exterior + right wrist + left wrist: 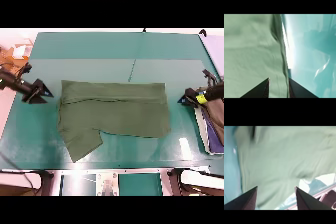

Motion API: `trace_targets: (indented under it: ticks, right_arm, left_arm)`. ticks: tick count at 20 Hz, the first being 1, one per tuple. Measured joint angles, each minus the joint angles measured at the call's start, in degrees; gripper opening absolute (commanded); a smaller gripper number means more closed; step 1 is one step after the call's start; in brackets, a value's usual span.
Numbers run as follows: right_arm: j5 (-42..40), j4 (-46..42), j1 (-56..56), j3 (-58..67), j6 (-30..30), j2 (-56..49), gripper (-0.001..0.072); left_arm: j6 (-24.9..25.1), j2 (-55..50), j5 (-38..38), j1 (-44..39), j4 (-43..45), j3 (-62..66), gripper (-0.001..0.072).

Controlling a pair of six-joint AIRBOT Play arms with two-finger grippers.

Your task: Fold the shirts.

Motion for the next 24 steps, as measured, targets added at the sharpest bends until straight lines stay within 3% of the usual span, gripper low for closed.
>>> trace_targets:
  ticks: [5, 9, 15, 20, 21, 22, 23, 24]
  right_arm:
    - [-6.6, 9.2, -5.0, -21.1, -1.1, 17.2, 0.0290]
    - [-8.7, 17.0, -6.2, -29.9, -4.8, 23.5, 0.0290]
    - [-10.4, 21.4, -6.6, -33.0, -7.0, 25.5, 0.0291]
    - [-10.9, 22.8, -6.6, -33.5, -7.4, 25.8, 0.0293]
    - [-11.1, 23.0, -6.6, -33.5, -7.4, 25.8, 0.0298]
    - [-11.1, 23.1, -6.6, -33.5, -7.4, 25.8, 0.0348]
    - [-11.1, 23.1, -6.8, -33.5, -7.3, 25.8, 0.0378]
    - [-11.1, 23.1, -7.3, -33.6, -7.1, 25.8, 0.0378]
  left_arm:
    - [-1.3, 20.7, 8.4, 1.4, 1.7, -29.4, 0.0556]
    - [-1.9, 27.4, 15.0, 1.6, -3.4, -47.2, 0.0556]
    - [-0.4, 29.5, 23.3, 1.7, -9.6, -58.9, 0.0555]
    - [5.3, 28.1, 28.7, 1.2, -20.3, -61.3, 0.0553]
    - [6.3, 27.8, 29.2, 0.4, -21.8, -61.4, 0.0497]
    - [7.2, 27.6, 29.8, -0.7, -22.9, -61.5, 0.0388]
    - [7.9, 27.4, 29.7, -1.7, -23.8, -61.6, 0.0166]
    - [8.8, 27.3, 29.2, -2.6, -25.0, -61.7, 0.0032]
